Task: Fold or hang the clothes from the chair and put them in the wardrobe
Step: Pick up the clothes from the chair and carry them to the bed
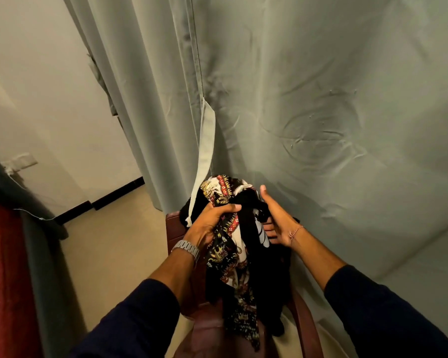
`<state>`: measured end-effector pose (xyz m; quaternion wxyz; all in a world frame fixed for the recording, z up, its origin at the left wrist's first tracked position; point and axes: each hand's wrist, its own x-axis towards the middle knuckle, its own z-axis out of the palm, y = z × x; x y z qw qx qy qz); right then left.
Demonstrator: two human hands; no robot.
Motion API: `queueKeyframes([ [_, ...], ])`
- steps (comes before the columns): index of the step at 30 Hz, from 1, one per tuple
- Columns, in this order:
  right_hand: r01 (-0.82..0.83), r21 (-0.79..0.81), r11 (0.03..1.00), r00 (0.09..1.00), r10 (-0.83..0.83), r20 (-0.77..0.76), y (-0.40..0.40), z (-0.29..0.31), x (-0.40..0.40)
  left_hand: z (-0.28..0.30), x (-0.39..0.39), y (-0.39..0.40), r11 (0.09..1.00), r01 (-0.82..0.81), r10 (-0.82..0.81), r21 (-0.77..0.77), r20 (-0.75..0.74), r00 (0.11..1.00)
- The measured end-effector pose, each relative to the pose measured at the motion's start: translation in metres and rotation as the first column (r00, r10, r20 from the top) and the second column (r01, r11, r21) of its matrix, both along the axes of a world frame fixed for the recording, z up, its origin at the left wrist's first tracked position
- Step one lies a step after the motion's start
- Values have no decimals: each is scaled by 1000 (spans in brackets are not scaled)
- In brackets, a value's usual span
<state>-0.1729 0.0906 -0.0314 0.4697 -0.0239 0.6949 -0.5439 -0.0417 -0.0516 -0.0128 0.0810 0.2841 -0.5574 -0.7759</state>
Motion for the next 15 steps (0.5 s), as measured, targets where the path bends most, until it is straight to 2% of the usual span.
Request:
queueKeyframes([
  [2, -72, -295, 953, 984, 117, 136, -11, 15, 1, 15, 3, 4, 997, 66, -67, -45, -13, 998],
  [4, -36, -431, 902, 968, 138, 209, -17, 33, 6, 29, 5, 5, 983, 155, -157, -102, -7, 988],
  [7, 18, -542, 840, 968, 122, 220, -23, 56, 18, 54, 10, -1, 963, 220, -221, -153, 13, 975],
  [10, 23, -627, 778, 983, 95, 154, -27, 78, 28, 82, 15, -11, 946, 256, -252, -200, 46, 967],
  [15, -47, -638, 769, 998, 56, -7, -37, 109, 52, 115, 39, -24, 866, 313, -228, -390, 248, 942],
])
